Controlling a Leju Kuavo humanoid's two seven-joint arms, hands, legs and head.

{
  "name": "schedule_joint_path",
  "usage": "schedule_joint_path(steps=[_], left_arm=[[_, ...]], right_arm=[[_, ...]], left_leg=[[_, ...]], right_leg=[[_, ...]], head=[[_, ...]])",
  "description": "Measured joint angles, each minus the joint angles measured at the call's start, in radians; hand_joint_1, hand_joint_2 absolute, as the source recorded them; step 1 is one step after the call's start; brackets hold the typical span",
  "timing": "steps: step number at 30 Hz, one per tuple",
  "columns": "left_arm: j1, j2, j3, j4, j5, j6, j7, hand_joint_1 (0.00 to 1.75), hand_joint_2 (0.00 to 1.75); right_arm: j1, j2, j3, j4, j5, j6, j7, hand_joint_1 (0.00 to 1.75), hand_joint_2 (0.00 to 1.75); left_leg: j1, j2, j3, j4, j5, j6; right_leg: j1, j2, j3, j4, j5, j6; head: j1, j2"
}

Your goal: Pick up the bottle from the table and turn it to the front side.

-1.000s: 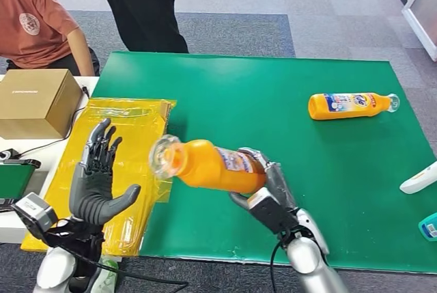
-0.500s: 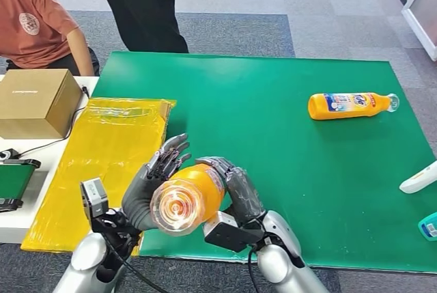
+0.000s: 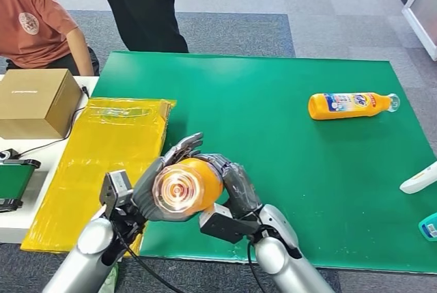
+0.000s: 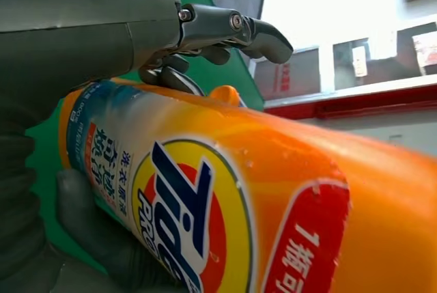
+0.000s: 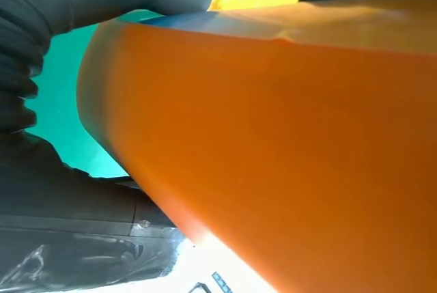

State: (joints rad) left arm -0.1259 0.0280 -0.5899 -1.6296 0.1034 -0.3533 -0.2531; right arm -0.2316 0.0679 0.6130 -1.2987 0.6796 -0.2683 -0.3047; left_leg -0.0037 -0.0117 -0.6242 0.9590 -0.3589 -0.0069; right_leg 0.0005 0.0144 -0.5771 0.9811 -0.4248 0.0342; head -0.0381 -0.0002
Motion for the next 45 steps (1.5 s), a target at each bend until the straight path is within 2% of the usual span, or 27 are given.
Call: schedule_joint_path(steps=[10,12,14,16,24,25,28,29,30,31,33,34,35,36,41,45], left_arm=[[-0.073,0.053,-0.056,0.014,-0.163,0.039,0.038,0.00,1.75],[-0.081,0.060,-0.064,0.014,-0.179,0.050,0.036,0.54,1.75],[-0.083,0.063,-0.069,0.014,-0.190,0.064,0.028,1.41,1.75],[-0.081,0.063,-0.072,0.013,-0.203,0.081,0.018,1.75,1.75],[-0.055,0.063,-0.077,-0.001,-0.238,0.125,0.008,1.75,1.75],[-0.052,0.062,-0.076,-0.002,-0.238,0.128,0.007,1.75,1.75],[-0.045,0.061,-0.073,-0.007,-0.238,0.138,0.007,1.75,1.75],[-0.044,0.060,-0.071,-0.010,-0.239,0.144,0.006,1.75,1.75],[-0.042,0.059,-0.070,-0.014,-0.241,0.151,0.005,1.75,1.75],[-0.040,0.059,-0.068,-0.018,-0.245,0.162,0.004,1.62,1.75],[-0.034,0.055,-0.059,-0.028,-0.260,0.192,0.001,1.10,1.75],[-0.030,0.053,-0.054,-0.037,-0.267,0.211,-0.005,0.77,1.75],[-0.027,0.048,-0.050,-0.048,-0.273,0.228,-0.012,0.56,1.75],[-0.024,0.041,-0.047,-0.062,-0.282,0.246,-0.022,0.46,1.75],[0.006,0.014,-0.015,-0.129,-0.380,0.399,-0.059,0.34,1.75],[0.029,0.006,0.011,-0.165,-0.503,0.516,-0.064,0.34,1.75]], right_arm=[[-0.024,0.001,0.005,0.069,0.022,0.005,0.006,1.75,1.75],[-0.025,0.002,0.007,0.074,0.027,0.005,0.007,1.75,1.75],[-0.025,0.004,0.008,0.078,0.030,0.005,0.011,1.75,1.75],[-0.026,0.005,0.008,0.082,0.033,0.005,0.016,1.75,1.75],[-0.030,0.008,0.002,0.119,0.046,0.000,0.040,1.75,1.75],[-0.031,0.009,0.001,0.127,0.046,0.000,0.040,1.47,1.75],[-0.037,0.014,-0.001,0.153,0.047,0.006,0.041,0.16,1.75],[-0.042,0.015,-0.002,0.165,0.047,0.013,0.047,0.00,1.75],[-0.047,0.016,-0.004,0.178,0.046,0.024,0.057,0.00,1.75],[-0.052,0.016,-0.006,0.193,0.044,0.036,0.067,0.00,1.75],[-0.058,0.017,-0.017,0.224,0.036,0.052,0.081,0.00,1.75],[-0.061,0.018,-0.026,0.242,0.031,0.055,0.087,0.00,1.75],[-0.062,0.018,-0.036,0.261,0.026,0.057,0.091,0.00,1.75],[-0.061,0.018,-0.048,0.279,0.021,0.057,0.096,0.00,1.75],[-0.048,0.016,-0.108,0.326,0.002,0.061,0.104,0.00,1.75],[-0.039,0.016,-0.145,0.335,-0.005,0.064,0.105,0.00,1.75]], left_leg=[[0.000,0.000,0.000,0.000,0.000,0.000],[0.000,0.000,0.000,0.000,0.000,0.000],[0.000,0.000,0.000,0.000,0.000,0.000],[0.000,0.000,0.000,0.000,0.000,0.000],[0.000,0.000,0.000,0.000,0.000,0.000],[0.000,0.000,0.000,0.000,0.000,0.000],[0.000,0.000,0.000,0.000,0.000,0.000],[0.000,0.000,0.000,0.000,0.000,0.000],[0.000,0.000,0.000,0.000,0.000,0.000],[0.000,0.000,0.000,0.000,0.000,0.000],[0.000,0.000,0.000,0.000,0.000,0.000],[0.000,0.000,0.000,0.000,0.000,0.000],[0.000,-0.001,0.000,0.000,0.000,0.000],[0.000,-0.001,0.000,0.000,0.000,0.000],[-0.001,-0.001,0.000,0.000,0.000,0.000],[0.000,-0.001,0.000,0.000,0.000,0.000]], right_leg=[[0.000,0.000,0.000,0.000,0.000,0.000],[0.000,0.000,0.000,0.000,0.000,0.000],[0.000,0.000,0.000,0.000,0.000,0.000],[0.000,0.000,0.000,0.000,0.000,0.000],[0.000,0.000,0.000,0.000,0.000,0.000],[0.000,0.000,0.000,0.000,0.000,0.000],[0.000,0.000,0.000,0.000,0.000,0.000],[0.000,0.000,0.000,0.000,0.000,0.000],[0.000,0.000,0.000,0.000,0.000,0.000],[0.000,0.000,0.000,0.000,0.000,0.000],[0.000,0.000,0.000,0.000,0.000,0.000],[0.000,0.000,0.000,0.000,0.000,0.000],[0.000,-0.001,0.000,0.000,0.000,0.000],[0.000,-0.002,0.001,0.000,0.000,0.000],[-0.001,0.000,0.000,0.000,0.000,0.000],[0.000,-0.001,0.000,0.000,0.000,0.000]], head=[[0.000,0.000],[0.000,0.000],[0.000,0.000],[0.000,0.000],[0.000,0.000],[0.000,0.000],[0.000,0.000],[0.000,0.000],[0.000,0.000],[0.000,0.000],[0.000,0.000],[0.000,0.000],[0.000,0.000],[0.000,0.000],[0.000,0.000],[0.000,0.000]])
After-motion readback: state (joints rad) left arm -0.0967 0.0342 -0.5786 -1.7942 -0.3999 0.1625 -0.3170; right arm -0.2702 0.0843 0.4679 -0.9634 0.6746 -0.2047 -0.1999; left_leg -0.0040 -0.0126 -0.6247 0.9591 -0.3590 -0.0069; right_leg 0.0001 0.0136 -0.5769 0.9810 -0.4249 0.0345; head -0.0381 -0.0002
